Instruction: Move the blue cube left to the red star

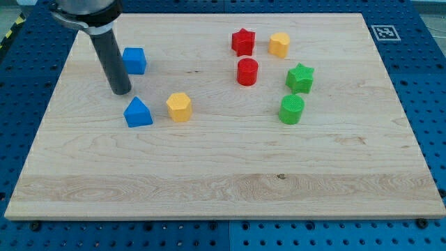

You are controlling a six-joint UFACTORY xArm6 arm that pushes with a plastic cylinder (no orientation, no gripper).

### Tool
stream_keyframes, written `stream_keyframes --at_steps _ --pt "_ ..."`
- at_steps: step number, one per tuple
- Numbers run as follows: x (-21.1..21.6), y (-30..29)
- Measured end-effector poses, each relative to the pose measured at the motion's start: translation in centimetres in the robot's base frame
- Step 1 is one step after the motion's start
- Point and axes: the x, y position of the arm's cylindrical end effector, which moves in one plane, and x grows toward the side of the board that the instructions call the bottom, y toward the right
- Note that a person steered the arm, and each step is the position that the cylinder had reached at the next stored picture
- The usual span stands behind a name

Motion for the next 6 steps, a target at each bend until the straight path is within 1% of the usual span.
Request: stream_keyframes --at_steps 1,3,5,6 --pt "-2.2 -0.7" --pt "-8.0 -0.6" --pt "-8.7 1.7" --pt "-8.6 1.9"
